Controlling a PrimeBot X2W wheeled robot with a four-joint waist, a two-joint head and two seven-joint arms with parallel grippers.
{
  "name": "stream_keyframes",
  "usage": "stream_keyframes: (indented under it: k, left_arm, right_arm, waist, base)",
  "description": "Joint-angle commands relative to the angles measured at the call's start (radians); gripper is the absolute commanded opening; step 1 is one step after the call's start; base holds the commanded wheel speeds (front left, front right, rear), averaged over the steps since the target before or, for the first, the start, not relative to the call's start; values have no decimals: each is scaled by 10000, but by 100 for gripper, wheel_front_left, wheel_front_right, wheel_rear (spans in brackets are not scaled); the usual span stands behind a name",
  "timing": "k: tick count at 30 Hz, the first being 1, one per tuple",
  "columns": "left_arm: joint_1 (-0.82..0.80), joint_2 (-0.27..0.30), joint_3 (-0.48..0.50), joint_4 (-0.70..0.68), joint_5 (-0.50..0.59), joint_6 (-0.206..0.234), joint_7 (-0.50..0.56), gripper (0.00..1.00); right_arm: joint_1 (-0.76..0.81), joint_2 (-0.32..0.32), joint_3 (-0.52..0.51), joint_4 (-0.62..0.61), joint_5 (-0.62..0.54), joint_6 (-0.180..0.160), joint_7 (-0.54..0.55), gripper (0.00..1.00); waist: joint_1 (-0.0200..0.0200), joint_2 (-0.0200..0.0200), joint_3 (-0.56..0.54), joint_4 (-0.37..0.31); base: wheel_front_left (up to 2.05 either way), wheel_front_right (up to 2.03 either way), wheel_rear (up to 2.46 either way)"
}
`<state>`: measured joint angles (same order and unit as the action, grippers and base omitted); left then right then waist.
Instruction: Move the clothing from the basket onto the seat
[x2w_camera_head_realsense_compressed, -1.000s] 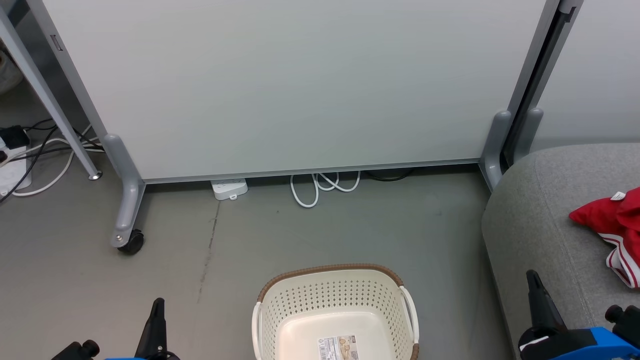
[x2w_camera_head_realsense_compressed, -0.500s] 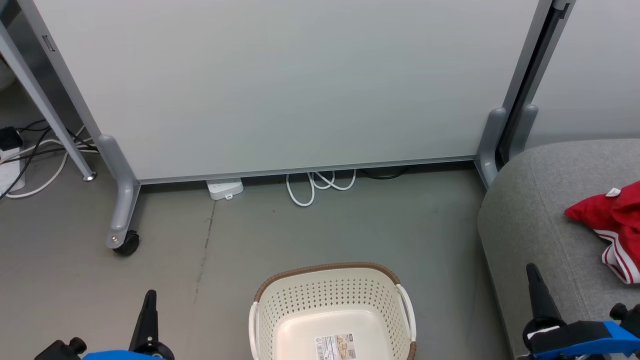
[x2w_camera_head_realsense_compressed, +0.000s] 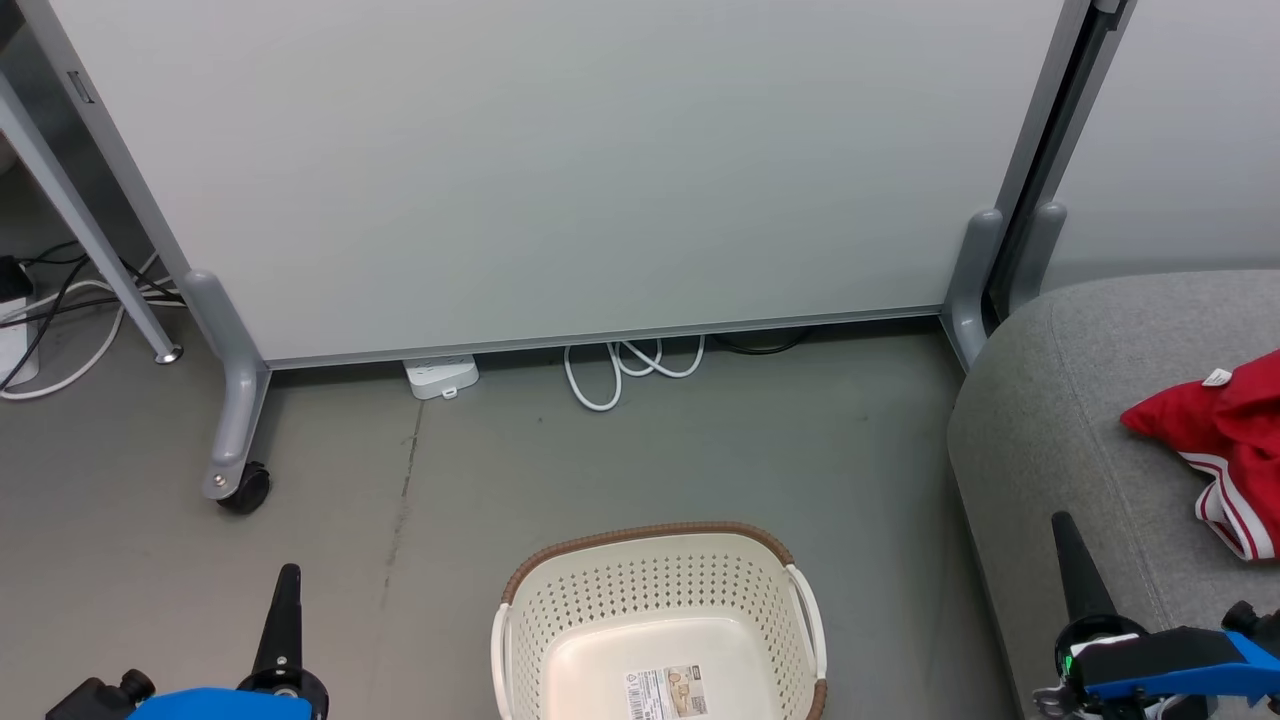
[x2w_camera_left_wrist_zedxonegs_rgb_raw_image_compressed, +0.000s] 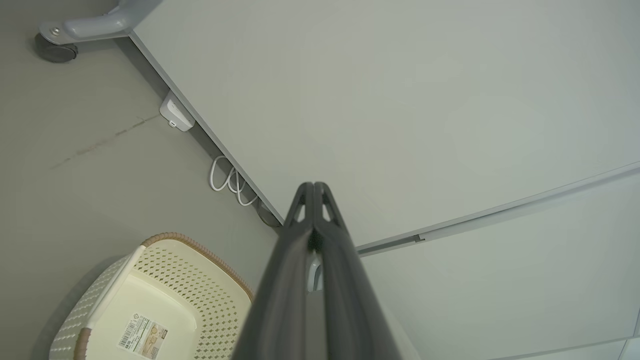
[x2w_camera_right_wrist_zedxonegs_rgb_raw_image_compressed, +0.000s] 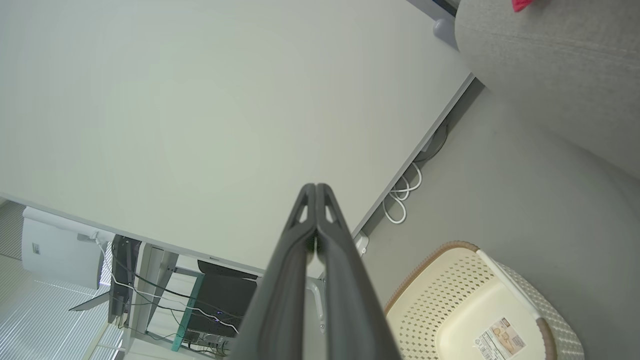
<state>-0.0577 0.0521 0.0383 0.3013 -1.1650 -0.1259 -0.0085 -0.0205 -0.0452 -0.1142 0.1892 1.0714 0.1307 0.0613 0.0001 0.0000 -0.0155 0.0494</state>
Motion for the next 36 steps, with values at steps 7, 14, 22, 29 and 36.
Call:
stream_keyframes:
  k: [7,14,22,29,36]
  left_arm:
    - [-299,36,183,-194,-773,-51,239,0]
    - [-361,29,291,-265,-1385,-55,406,0]
    - [-400,22,403,-335,-2035,-61,590,0]
    - [-437,16,480,-392,-2577,-65,730,0]
    - [-480,11,565,-439,-3088,-69,872,0]
  right_arm:
    - [-296,-53,1,49,949,2,91,0]
    - [-413,-57,0,130,1695,2,175,0]
    - [-525,-60,0,228,2484,1,247,0]
    - [-639,-62,0,306,3135,1,318,0]
    - [-715,-65,0,375,3749,1,378,0]
  waist:
    - [-1,0,23,-61]
    - [-1,0,46,-121]
    - [-1,0,71,-189]
    - [-1,0,93,-248]
    - [-1,0,116,-307]
  base:
    - [0,0,0]
    - [0,0,0]
    - [0,0,0]
    - [0,0,0]
    - [0,0,0]
